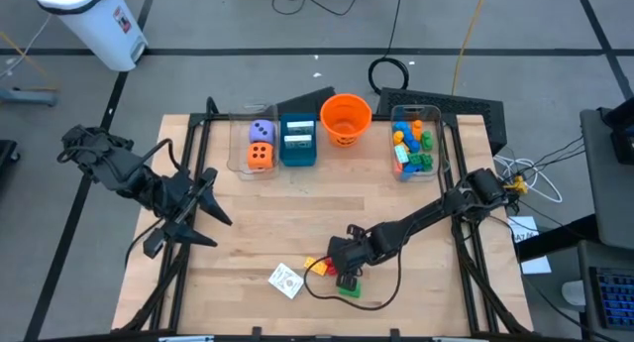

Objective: Pick & Place Toys
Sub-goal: Put the red game piece into the right transparent bin

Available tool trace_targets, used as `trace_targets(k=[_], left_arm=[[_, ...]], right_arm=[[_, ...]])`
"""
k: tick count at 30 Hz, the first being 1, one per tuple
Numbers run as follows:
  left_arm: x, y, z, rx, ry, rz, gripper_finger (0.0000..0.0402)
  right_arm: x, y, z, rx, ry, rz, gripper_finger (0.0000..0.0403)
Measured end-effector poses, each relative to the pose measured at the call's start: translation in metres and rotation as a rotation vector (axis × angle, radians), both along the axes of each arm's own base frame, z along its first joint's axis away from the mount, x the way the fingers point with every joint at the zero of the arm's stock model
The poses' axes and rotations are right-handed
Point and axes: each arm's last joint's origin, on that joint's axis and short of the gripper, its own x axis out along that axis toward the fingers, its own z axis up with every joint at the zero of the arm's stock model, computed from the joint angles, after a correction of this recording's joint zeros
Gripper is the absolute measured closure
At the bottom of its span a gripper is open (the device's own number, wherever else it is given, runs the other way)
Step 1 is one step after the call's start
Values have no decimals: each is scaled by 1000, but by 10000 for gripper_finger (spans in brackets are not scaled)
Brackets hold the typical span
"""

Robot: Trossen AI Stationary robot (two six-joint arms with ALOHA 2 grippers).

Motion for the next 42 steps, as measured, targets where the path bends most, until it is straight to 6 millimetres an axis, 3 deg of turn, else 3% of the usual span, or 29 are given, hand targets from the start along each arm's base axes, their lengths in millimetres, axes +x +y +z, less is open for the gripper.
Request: trace_targets(k=[10, 16, 24, 30, 36, 42], left_arm=[[0, 0, 0, -8, 5, 3, 167], [0, 0, 0, -14, 3, 4, 167], [0, 0, 1, -11, -1, 4, 167], [1, 1, 1, 19, -20, 28, 167], [1, 1, 1, 40, -31, 43, 167], [1, 1, 1, 44, -34, 42, 167]], right_arm=[[-19, -8, -12, -40, 119, 4, 289], [-40, -18, -13, -65, 134, -43, 289], [-70, -37, 5, -36, -60, -230, 289], [-79, -48, 45, -22, -388, -417, 289], [-67, -47, 94, 6, -723, -348, 289], [-52, -38, 152, -139, -864, -232, 308]])
